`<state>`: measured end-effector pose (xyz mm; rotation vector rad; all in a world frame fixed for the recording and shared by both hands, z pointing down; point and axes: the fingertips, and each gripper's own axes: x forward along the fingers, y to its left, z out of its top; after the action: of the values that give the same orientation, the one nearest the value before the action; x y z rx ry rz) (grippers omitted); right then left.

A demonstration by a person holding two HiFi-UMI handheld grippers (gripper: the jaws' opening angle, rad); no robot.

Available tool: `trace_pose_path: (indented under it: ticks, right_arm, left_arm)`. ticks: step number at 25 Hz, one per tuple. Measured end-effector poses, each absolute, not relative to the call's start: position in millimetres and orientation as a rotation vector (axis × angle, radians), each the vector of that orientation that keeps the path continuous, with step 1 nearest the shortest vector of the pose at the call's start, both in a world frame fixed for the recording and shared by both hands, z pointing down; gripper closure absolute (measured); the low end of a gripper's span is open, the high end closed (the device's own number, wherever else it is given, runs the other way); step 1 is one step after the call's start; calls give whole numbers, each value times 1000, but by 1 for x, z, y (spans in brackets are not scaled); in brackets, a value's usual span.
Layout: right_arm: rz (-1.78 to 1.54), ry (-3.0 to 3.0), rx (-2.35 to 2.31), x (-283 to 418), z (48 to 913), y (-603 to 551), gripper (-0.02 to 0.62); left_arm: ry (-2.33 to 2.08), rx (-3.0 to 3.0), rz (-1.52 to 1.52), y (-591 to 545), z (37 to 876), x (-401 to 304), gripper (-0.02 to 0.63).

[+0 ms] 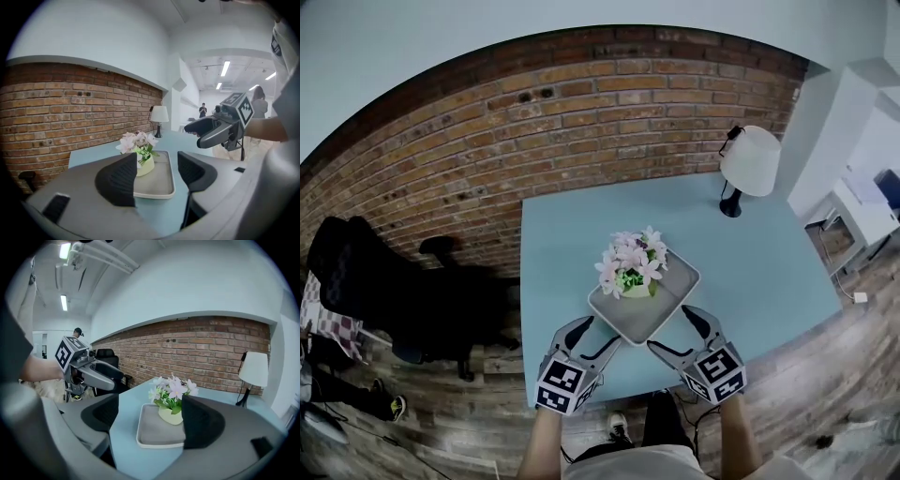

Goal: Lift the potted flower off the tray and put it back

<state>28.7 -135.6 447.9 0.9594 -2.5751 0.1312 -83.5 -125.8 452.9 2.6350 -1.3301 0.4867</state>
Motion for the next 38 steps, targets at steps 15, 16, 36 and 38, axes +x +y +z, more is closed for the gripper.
trace_pose_path:
  ticks: [15,16,36,38]
  right_arm:
    - [19,-2589,1100,39,384,-74,272]
    - [14,-2611,1097,38,378,-71,278]
    - [72,-2612,1286,47,344,-75,561]
    - [67,-2606,1278,47,343,-74,574]
  left_arm:
    - [-1375,2780,363,-70,374,-82,378]
    - [-1377,2789,368,-69,371,-82,386]
    - [-1451,2823,287,-66,333,-89,543]
    - [-1439,2836,280,-65,332,-86,578]
